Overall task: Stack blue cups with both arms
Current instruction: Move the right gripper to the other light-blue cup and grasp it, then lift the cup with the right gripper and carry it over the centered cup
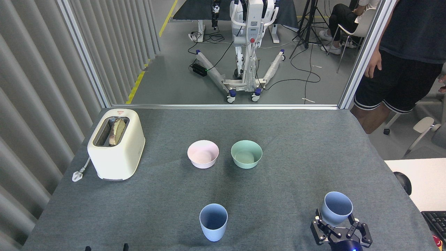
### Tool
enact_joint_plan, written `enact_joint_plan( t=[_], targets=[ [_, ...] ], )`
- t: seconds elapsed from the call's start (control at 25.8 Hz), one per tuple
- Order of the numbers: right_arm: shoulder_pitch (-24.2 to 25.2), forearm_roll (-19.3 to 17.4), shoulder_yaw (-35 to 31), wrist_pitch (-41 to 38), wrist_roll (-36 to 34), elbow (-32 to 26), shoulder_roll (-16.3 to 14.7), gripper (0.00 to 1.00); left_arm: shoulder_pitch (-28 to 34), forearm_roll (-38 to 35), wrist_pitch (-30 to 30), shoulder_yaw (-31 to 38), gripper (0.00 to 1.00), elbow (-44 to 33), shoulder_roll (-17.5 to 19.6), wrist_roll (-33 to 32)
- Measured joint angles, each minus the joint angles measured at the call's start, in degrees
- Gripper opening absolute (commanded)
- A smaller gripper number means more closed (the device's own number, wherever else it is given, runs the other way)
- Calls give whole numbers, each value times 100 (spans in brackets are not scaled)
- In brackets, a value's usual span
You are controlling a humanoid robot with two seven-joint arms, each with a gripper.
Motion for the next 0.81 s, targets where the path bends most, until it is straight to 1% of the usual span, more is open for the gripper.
enact_joint_plan(
  t=[0.04, 0.08, 0.12, 0.31, 0.43, 0.5, 0.58, 0.7, 0.81],
  targets=[
    [-6, -1, -3, 6, 0, 30, 3, 87, 0, 0, 0, 1, 100, 0, 0, 0],
    [-11, -1, -4, 10, 0, 61, 5, 77, 0, 0, 0, 2, 100, 0, 0, 0],
    [-10, -1, -4, 16, 0, 90, 9, 72, 0, 0, 0, 4, 100, -1, 0, 0],
    [-2, 19, 10, 17, -37, 150, 15, 54, 0, -1, 0, 13, 100, -1, 0, 0],
    [0, 26, 13, 14, -66, 151, 16, 51, 0, -1, 2, 15, 100, 1, 0, 0],
    [13, 25, 10, -6, -36, 98, 27, 51, 0, -2, 8, 15, 100, 2, 0, 0],
    [39, 13, 4, -99, 37, -116, 30, 51, 0, -2, 15, 16, 100, 1, 0, 0],
    [27, -1, 25, -301, -31, -605, 40, 51, 0, -1, 26, 15, 100, 0, 0, 3],
    [-209, 22, 288, -536, 92, -931, 93, 52, 0, 1, 27, 14, 100, 2, 0, 5]
  ],
)
